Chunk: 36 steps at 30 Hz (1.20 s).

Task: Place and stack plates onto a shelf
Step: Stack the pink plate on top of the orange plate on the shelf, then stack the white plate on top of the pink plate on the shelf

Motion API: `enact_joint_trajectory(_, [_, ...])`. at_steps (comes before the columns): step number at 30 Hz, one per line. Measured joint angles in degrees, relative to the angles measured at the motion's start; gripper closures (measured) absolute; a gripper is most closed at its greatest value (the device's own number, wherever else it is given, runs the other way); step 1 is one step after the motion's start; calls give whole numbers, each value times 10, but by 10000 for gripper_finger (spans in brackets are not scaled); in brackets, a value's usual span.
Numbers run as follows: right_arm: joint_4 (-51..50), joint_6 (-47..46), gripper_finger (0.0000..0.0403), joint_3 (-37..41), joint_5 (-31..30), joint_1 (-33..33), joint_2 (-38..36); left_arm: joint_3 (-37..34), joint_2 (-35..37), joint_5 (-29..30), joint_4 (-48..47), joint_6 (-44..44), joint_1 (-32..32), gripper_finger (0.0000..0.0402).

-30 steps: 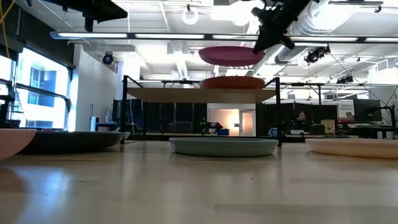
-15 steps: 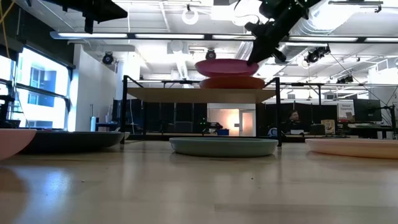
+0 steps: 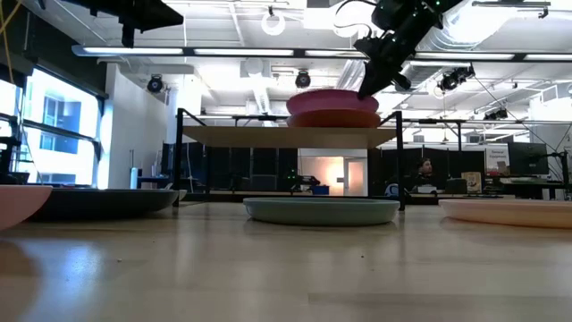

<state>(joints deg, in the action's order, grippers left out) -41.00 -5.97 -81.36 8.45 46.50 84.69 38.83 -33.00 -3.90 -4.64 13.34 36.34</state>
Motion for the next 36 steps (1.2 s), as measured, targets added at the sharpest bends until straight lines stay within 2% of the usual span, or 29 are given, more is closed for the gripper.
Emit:
enact_joint_trajectory(12, [1,1,403,0,-23,0,13,0,0,0,3,0,0,394])
enact_joint_trajectory(24, [1,50,400,0,-25,0,13,0,0,-13,-3,0,0,394])
enact_joint_trajectory(36, [28,45,327,0,-53,0,13,0,0,-1,-3,0,0,394])
